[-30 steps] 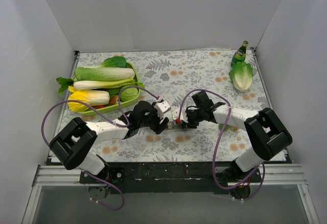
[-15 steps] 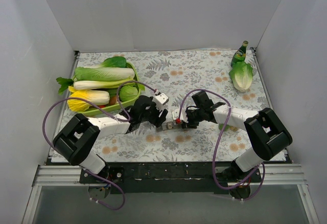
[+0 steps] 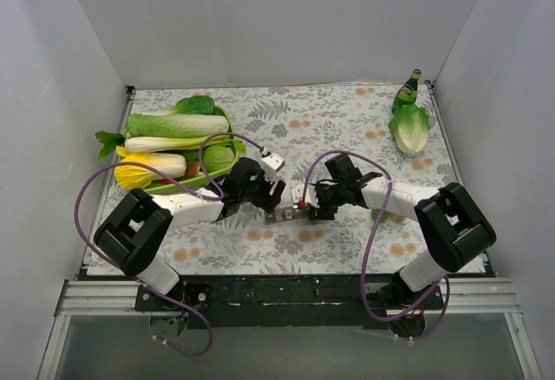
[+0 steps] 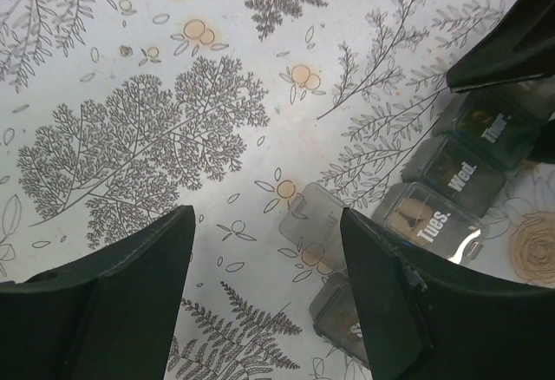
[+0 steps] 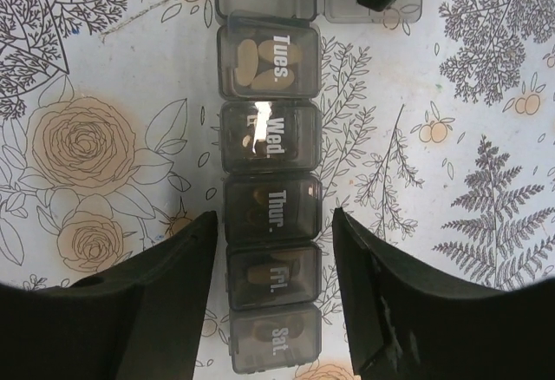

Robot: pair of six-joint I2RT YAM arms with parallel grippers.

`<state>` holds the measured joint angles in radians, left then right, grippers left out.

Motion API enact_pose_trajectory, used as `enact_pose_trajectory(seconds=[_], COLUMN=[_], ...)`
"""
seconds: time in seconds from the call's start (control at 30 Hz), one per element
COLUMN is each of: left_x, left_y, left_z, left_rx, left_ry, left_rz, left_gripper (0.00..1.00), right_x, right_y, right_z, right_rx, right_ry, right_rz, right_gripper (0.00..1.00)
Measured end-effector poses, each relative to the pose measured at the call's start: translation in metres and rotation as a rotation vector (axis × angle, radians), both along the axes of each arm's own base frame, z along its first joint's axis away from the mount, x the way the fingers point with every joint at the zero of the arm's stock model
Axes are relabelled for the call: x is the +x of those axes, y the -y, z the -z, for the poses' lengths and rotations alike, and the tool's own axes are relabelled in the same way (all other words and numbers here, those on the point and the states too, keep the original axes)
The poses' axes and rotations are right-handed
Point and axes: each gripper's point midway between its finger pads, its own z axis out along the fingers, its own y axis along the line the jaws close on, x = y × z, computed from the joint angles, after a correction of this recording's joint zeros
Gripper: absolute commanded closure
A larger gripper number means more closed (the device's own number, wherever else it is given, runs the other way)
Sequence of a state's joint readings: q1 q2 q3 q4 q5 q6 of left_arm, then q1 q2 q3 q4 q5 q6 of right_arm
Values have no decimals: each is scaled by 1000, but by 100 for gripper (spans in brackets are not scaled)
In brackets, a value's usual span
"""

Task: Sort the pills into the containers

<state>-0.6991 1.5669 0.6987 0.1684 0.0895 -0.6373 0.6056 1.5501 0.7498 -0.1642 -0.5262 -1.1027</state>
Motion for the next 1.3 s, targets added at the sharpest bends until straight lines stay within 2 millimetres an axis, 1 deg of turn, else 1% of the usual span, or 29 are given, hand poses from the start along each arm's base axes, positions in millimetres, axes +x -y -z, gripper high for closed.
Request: enact_pose_trajectory(seconds=[0.1,0.17,0.3,0.43,0.53,0.63,0.67,0.73,0.77,0.83,0.93,1.0,1.07,1.17,1.2,1.3], left_x=[3,6,8,6,4,-2,-5,-13,-17,-25,-40,-50,-59,-68,-70,-71], left_y=[3,5,7,2,-4,-10,-14,-19,-22,-25,-31,-35,-38,-43,-44,-44], left_z=[-13,-28,-55,-71,-85,-101,-105,-110,-112,-112,-102,-91,-77,-65,-63,-64], left_rx=[-22,-52,-110,-153,-195,-254,-274,-303,-316,-338,-359,-362,-358,-354,-352,-361], left_ry=[5,23,50,39,33,37,33,17,5,-20,-69,-107,-152,-190,-199,-201], left_rz=[-13,-22,-43,-80,-110,-140,-151,-170,-180,-192,-204,-211,-224,-238,-243,-248], left_gripper=[30,30,28,28,28,29,29,29,30,32,34,35,35,35,35,35], right_x=[0,-2,-4,-4,-5,-5,-5,-7,-9,-14,-19,-23,-26,-25,-24,-23], right_y=[1,3,3,0,-3,-12,-16,-25,-30,-44,-59,-65,-65,-61,-60,-59], right_z=[-2,-2,-6,-14,-23,-37,-42,-51,-55,-62,-63,-57,-48,-37,-34,-28], right_rx=[-11,-21,-31,-26,-11,17,25,40,41,48,40,21,-7,-43,-52,-70], right_ry=[-12,-27,-48,-67,-84,-102,-103,-114,-127,-141,-163,-183,-201,-220,-221,-227], right_rz=[6,9,9,6,4,3,1,-3,-3,-17,-27,-27,-20,8,14,29], right_gripper=[25,22,21,22,27,44,54,64,72,81,86,90,93,95,97,99])
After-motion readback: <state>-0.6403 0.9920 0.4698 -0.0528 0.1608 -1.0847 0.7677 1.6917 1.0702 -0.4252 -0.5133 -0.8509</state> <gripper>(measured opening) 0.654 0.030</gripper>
